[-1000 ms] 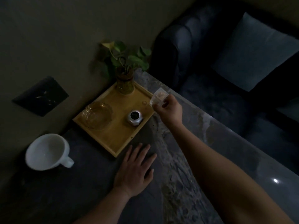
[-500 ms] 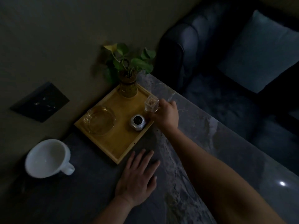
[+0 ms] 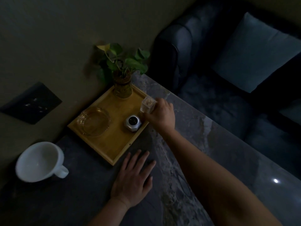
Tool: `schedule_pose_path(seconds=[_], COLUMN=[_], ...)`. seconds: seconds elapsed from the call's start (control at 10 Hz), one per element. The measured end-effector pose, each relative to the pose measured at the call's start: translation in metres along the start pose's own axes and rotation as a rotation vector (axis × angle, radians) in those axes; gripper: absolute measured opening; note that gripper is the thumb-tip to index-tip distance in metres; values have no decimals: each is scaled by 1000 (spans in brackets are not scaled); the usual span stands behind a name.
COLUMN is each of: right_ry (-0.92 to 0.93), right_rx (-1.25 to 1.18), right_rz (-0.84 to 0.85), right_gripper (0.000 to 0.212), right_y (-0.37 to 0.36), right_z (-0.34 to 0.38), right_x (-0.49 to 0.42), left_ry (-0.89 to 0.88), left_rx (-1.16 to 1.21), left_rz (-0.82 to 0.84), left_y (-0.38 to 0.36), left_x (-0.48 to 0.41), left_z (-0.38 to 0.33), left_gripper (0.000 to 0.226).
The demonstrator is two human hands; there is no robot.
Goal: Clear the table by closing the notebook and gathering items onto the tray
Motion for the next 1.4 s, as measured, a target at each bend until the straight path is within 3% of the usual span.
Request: schedule_pose_path(seconds=[0.1, 0.3, 0.9, 1.3, 1.4], right_ry=[53, 161, 132, 18, 27], right_rx=[-70, -67, -49, -106, -99], right_rz=[-3, 89, 34, 80, 67], right_gripper=[78, 60, 61, 76, 62], right_y=[6, 3, 4, 12, 21], right_z=[5, 17, 11, 2, -4], right_x=[0, -11, -16, -5, 7], left_ry=[-5, -3, 3, -13, -11], left_rx=[-4, -1, 3, -17, -2], left_rz=[-3, -6, 9, -18, -27], left_y=[0, 0, 1, 4, 6], left_x=[0, 0, 0, 0, 0], left_z=[0, 0, 0, -1, -2], left_gripper=[52, 51, 51, 50, 50])
Point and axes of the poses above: each hand's wrist, its own x-axis away from the middle knuckle, its own y-axis out of the back of the hand, z = x × y, the point moved 7 cm from there along -x, towards the middle knuckle, and after that the axes turned 5 degrees about -z, right-handed, at the moved point
